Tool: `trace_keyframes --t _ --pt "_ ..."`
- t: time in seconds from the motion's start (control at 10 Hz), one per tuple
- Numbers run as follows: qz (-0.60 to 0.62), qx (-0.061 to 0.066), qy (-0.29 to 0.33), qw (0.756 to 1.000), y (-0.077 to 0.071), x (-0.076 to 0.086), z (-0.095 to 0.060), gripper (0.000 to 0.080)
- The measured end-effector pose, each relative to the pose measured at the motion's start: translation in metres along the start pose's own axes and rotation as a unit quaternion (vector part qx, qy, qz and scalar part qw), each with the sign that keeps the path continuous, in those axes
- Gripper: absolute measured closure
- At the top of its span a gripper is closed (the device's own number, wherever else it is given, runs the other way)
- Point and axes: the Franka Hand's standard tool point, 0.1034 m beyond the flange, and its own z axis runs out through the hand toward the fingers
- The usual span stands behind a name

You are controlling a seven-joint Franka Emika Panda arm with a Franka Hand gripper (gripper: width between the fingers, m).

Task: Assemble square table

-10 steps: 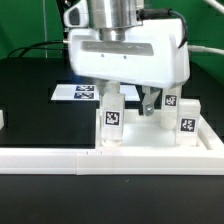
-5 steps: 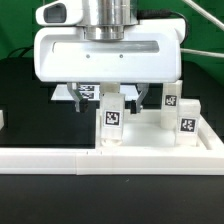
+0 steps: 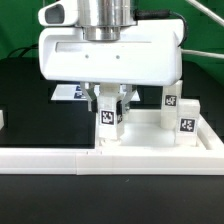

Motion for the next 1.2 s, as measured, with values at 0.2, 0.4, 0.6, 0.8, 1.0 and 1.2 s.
trace_keyframes --t 0.2,0.4,0.6,0.8,1.0,1.2 --pt "0.106 0.0 0.003 0.994 -0.0046 0.0049 0.0033 0.0509" --pt "0.253 -0.009 -0.006 0.967 -0.0055 0.0031 0.0041 0.0509" --pt "0.373 -0.017 -0.02 0.927 -0.0031 0.0023 0.004 0.0509" --pt "0.51 -0.015 -0.029 0.86 -0.0029 -0.0014 0.0043 0.0509" --pt "0.575 -0.012 -0.032 0.817 -0.0036 -0.004 0.0042 0.0509" --pt "0.571 -0.012 -0.032 0.821 -0.0034 -0.004 0.0046 0.0452"
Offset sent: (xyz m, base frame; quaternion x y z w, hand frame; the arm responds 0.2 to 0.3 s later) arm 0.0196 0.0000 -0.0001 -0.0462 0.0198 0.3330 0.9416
